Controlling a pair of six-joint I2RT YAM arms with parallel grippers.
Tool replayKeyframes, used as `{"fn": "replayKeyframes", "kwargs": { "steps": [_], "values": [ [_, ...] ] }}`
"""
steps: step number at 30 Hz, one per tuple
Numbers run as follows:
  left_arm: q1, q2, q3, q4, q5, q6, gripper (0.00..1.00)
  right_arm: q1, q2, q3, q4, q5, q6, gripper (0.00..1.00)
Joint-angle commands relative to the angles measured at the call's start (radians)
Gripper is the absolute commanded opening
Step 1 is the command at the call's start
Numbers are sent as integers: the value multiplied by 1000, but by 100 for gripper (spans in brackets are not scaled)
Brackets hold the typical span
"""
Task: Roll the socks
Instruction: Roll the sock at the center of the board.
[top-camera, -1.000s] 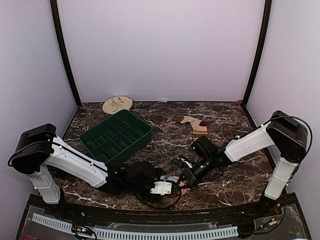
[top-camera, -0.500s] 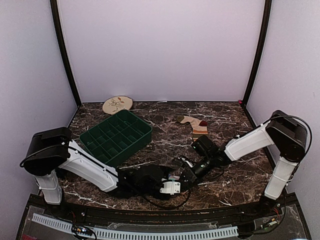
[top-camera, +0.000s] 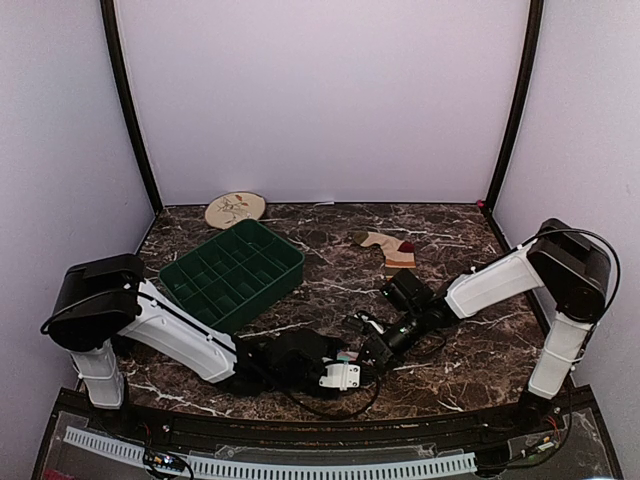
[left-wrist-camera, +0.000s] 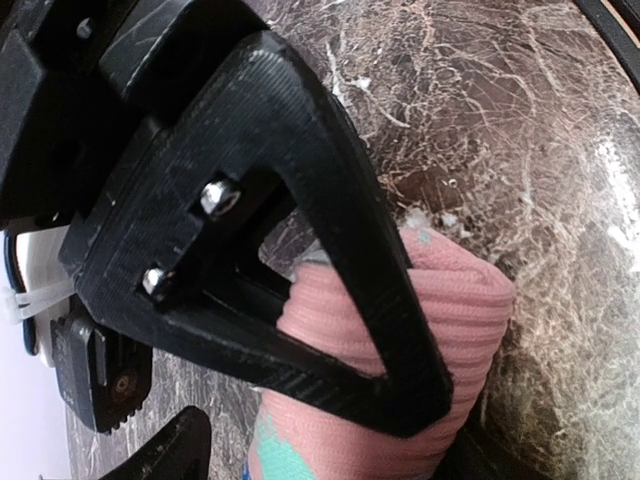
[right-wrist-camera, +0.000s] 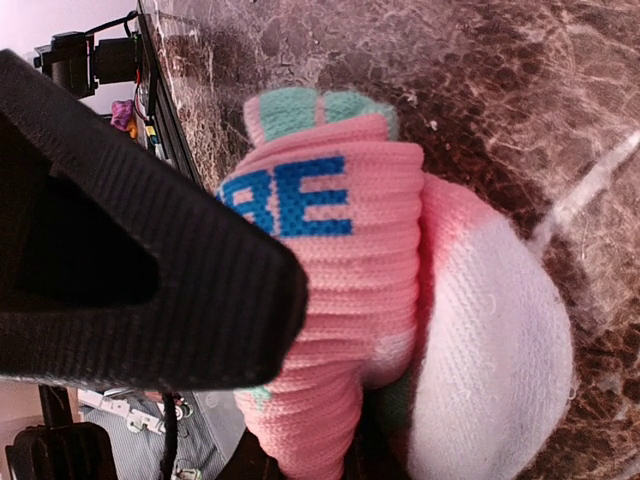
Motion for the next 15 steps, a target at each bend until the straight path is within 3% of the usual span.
{"fn": "replayKeyframes", "kwargs": {
  "steps": [1,4,15],
  "values": [
    [20,51,17,-214,168,0,76,11,22,-7,-18,-9,1,5],
    [25,49,38,-273,231,11,72,10,18,-14,-12,-8,9,9],
    [34,91,100,-325,207,-3,32,9,22,5,-35,-1,8,13]
  ]
}}
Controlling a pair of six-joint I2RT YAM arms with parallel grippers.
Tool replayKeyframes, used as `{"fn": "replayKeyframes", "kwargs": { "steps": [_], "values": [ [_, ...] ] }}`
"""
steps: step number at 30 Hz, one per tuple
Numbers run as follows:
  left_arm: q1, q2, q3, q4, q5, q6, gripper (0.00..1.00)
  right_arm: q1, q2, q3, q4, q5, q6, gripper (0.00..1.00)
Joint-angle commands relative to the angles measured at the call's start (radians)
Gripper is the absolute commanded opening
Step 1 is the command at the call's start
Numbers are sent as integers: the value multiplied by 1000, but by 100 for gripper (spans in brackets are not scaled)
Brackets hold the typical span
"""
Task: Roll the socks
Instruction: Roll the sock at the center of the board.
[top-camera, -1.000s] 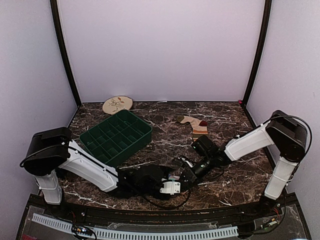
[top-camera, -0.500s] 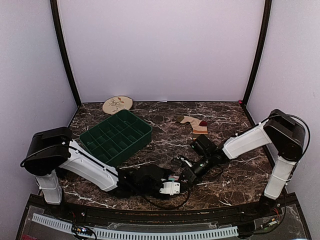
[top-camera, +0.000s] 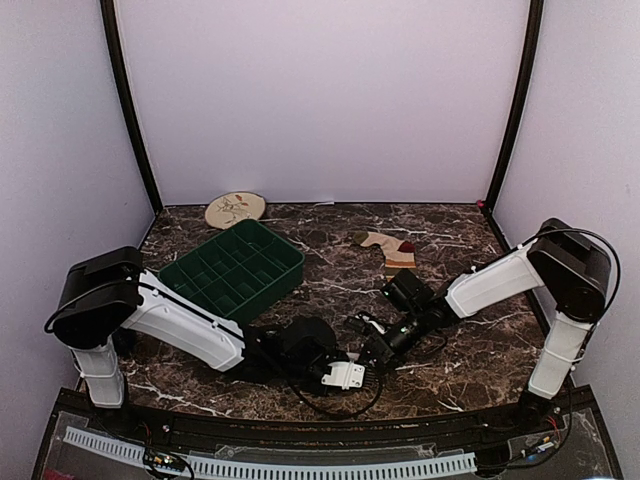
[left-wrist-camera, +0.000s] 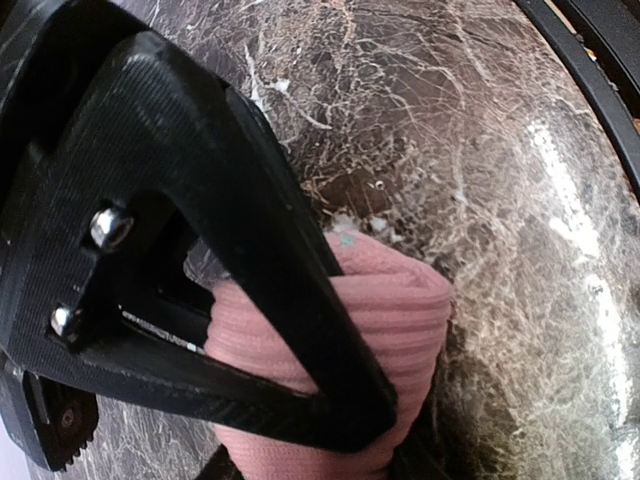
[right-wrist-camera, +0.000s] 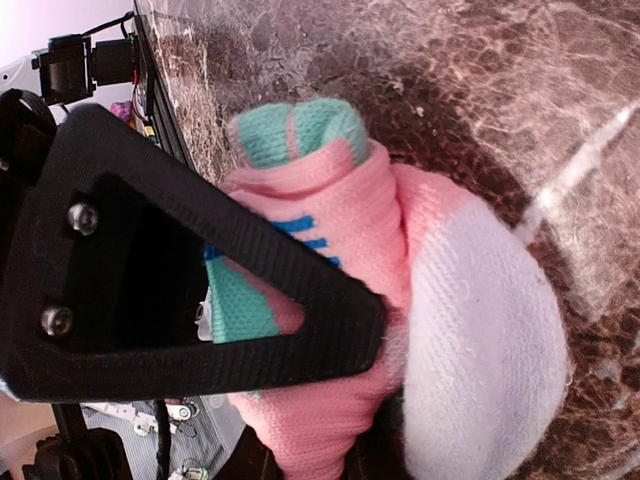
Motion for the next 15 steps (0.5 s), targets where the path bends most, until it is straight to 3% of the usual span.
{"fn": "replayKeyframes", "kwargs": {
  "steps": [1,5,12,15],
  "values": [
    [-2,78,-4,-102,17,-18,27,13,20,6,-23,5,-2,13],
    [8,83,1,-123,37,-18,24,10,8,10,-47,22,-10,17],
    [34,82,56,-244,112,-27,16,2,-36,20,-149,86,-69,40],
    [46,82,102,-328,162,-33,6,-4,-58,17,-185,124,-92,44]
  ]
}}
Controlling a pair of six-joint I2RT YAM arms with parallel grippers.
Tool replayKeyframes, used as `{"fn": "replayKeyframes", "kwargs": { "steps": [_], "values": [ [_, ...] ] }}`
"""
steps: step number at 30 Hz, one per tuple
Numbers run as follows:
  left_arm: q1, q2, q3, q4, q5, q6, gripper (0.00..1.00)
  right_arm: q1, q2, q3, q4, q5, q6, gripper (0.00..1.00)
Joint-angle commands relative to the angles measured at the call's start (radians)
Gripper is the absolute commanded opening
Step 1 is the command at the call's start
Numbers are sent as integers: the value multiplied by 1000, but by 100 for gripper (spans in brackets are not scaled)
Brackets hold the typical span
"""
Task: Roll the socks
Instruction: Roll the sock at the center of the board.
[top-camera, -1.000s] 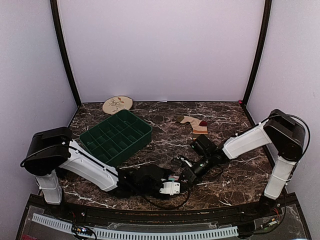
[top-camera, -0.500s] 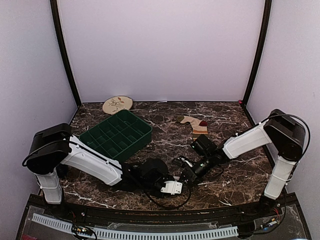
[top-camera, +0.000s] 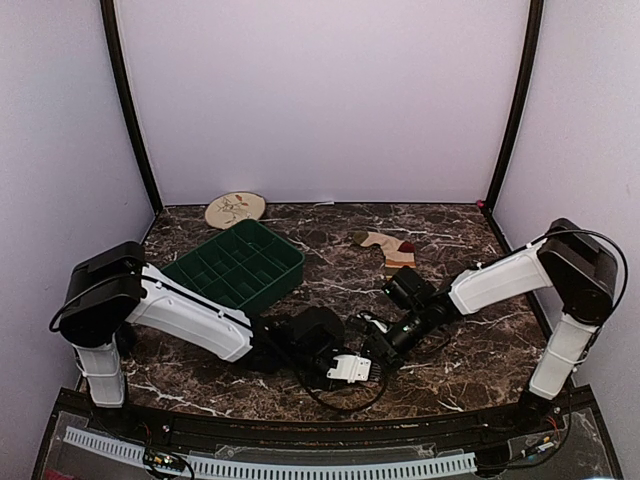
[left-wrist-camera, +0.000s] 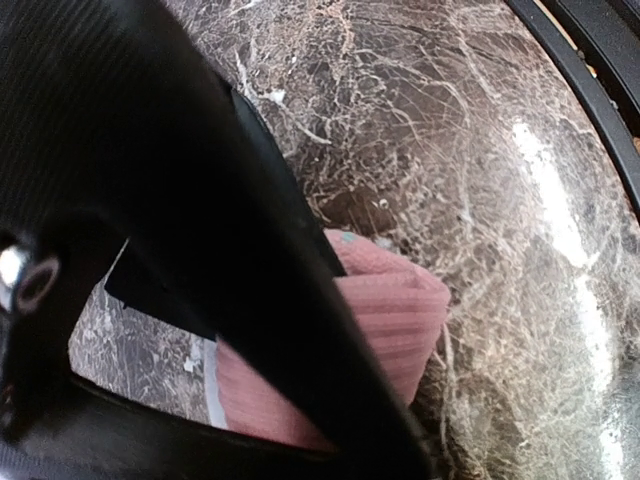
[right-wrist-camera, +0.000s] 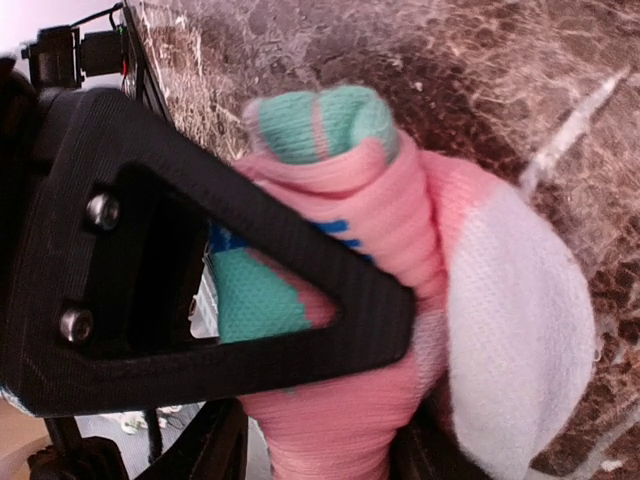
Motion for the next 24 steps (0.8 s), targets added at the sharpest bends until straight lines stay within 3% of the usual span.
{"fn": "replayKeyframes", "kwargs": {
  "steps": [1,17,24],
  "values": [
    [21,61,43,-256,111,-39,1,-6,-32,-1,-101,107,-53,45],
    [64,46,202,-577,252,-69,0,-26,-204,-76,-177,335,-73,52],
    [65,40,243,-673,280,-86,0,-31,-278,-146,-137,407,-30,54]
  ]
}}
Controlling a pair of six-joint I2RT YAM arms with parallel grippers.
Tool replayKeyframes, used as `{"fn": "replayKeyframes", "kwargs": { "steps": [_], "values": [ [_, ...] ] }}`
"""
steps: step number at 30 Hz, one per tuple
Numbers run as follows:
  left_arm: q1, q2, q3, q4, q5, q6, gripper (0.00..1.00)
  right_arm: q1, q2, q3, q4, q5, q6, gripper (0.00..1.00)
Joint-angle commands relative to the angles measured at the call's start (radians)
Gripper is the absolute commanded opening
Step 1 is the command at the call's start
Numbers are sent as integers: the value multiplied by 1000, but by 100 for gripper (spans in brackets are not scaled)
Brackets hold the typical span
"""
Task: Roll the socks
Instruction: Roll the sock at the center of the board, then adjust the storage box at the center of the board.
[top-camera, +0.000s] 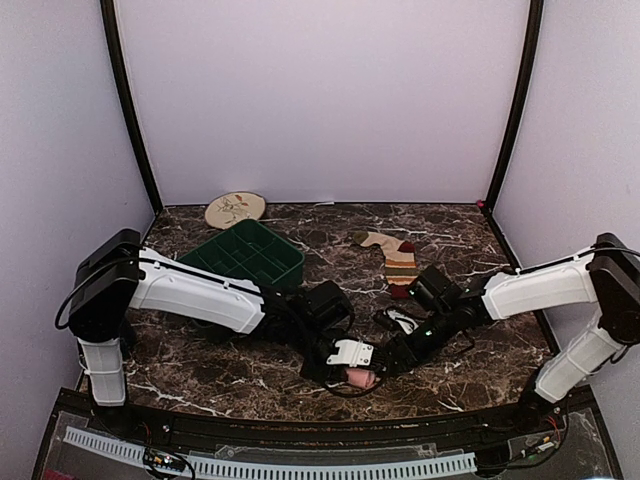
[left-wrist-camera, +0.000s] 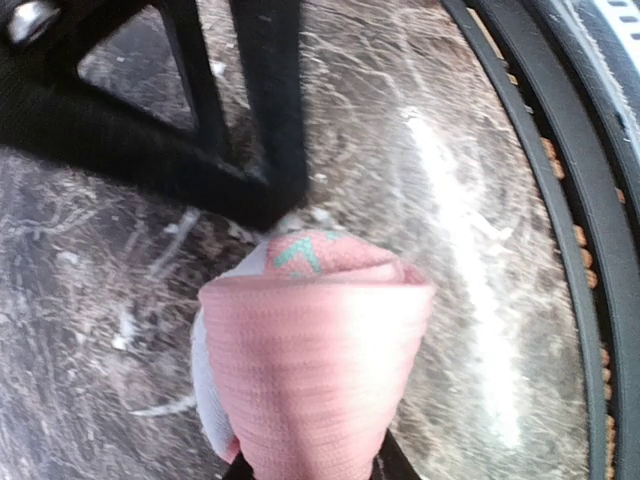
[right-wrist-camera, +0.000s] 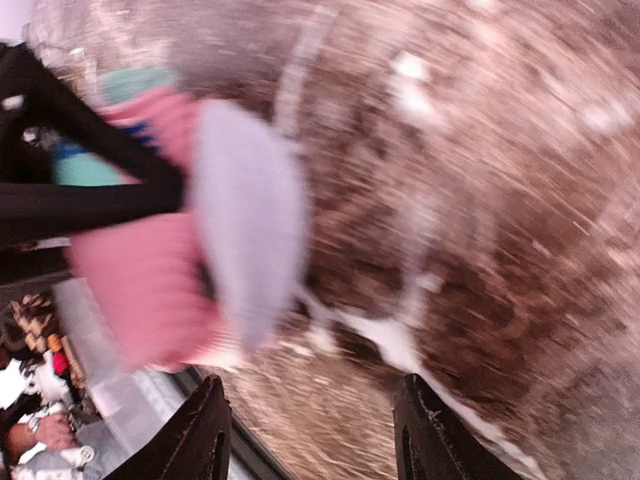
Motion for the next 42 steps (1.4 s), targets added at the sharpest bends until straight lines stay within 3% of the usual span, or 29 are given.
{"fn": "replayKeyframes", "kwargs": {
  "steps": [1,17,22,36,42],
  "values": [
    [-1,6,17,-235,47,-26,0,-12,-42,-35,-3,109,28,54],
    [153,-160,189,-460,33,-122,0,-16,23,74,60,241,3,54],
    [234,-235,214,-484,-126,-225,0,-17,59,166,66,271,-23,54],
    [534,-431,193,-466,-510,-755,0,-16,249,498,60,281,-66,55],
    [660,-455,159,-500,-677,-916,0,-8,288,548,76,266,-71,55]
  ]
}}
